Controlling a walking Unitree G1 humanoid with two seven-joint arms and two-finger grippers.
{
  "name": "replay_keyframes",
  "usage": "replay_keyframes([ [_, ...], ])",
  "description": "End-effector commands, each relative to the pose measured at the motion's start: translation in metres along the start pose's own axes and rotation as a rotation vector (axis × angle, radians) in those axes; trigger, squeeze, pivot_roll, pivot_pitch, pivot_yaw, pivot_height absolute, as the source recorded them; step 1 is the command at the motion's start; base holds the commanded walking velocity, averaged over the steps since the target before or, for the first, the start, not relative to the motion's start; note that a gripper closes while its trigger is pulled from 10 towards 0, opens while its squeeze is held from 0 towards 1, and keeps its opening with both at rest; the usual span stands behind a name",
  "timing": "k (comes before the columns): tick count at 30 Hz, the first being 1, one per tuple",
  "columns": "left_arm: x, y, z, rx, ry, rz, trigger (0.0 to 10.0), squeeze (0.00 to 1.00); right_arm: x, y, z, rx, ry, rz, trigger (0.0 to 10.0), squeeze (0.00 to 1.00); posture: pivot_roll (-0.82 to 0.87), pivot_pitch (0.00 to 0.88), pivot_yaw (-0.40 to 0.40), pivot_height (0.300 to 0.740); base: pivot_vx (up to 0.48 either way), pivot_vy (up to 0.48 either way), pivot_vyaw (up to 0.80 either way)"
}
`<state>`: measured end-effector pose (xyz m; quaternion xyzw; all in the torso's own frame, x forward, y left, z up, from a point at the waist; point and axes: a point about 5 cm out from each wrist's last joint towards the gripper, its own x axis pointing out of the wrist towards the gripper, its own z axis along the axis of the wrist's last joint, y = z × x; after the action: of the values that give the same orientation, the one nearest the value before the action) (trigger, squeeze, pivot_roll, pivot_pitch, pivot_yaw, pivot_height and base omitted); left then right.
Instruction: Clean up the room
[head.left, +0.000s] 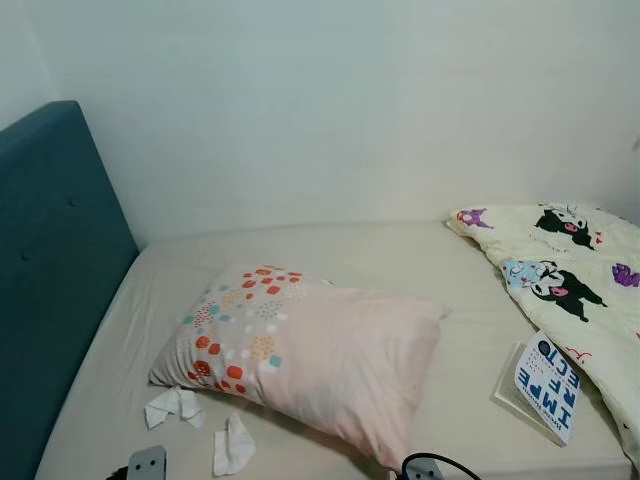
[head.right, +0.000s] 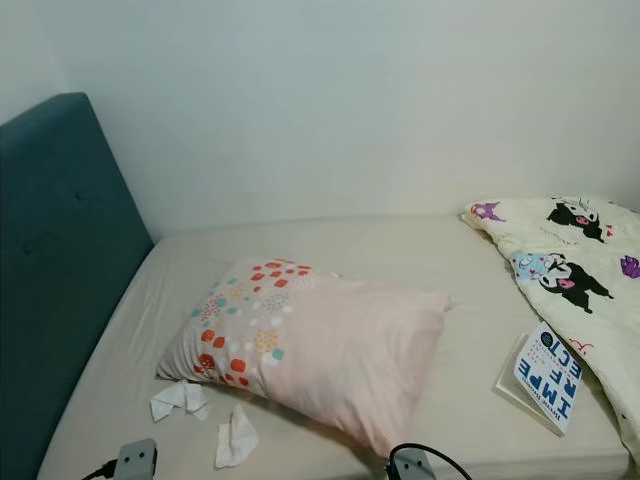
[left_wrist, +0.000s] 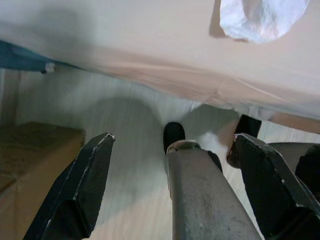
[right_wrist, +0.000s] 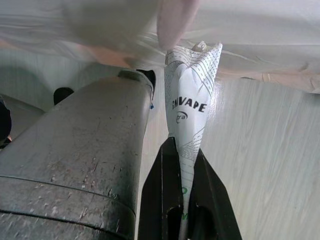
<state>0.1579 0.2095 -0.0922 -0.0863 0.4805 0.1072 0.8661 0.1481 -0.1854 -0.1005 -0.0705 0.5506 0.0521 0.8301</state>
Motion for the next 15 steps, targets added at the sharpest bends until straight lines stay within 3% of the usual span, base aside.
replay_keyframes([
  [1,-0.0002,0.0016,-0.0016,0.011,0.014,0.004,10.0,0.0,0.0005,0.0036,0.0023,0.0,-0.011,0.007,10.0,0.0,-0.04,0.0,0.0,0.727,-0.48,0.0,0.0],
  [7,-0.0002,0.0012,-0.0012,0.009,0.008,0.006,10.0,0.0,0.0004,0.0032,0.0024,-0.002,-0.01,0.007,10.0,0.0,-0.04,0.0,-0.003,0.727,-0.416,0.0,0.0],
  [15,-0.0003,0.0019,-0.0015,0.028,0.007,0.01,10.0,0.0,0.0004,0.0028,0.0026,-0.011,-0.009,0.009,10.0,0.0,-0.04,0.0,-0.003,0.727,0.0,0.0,0.0],
])
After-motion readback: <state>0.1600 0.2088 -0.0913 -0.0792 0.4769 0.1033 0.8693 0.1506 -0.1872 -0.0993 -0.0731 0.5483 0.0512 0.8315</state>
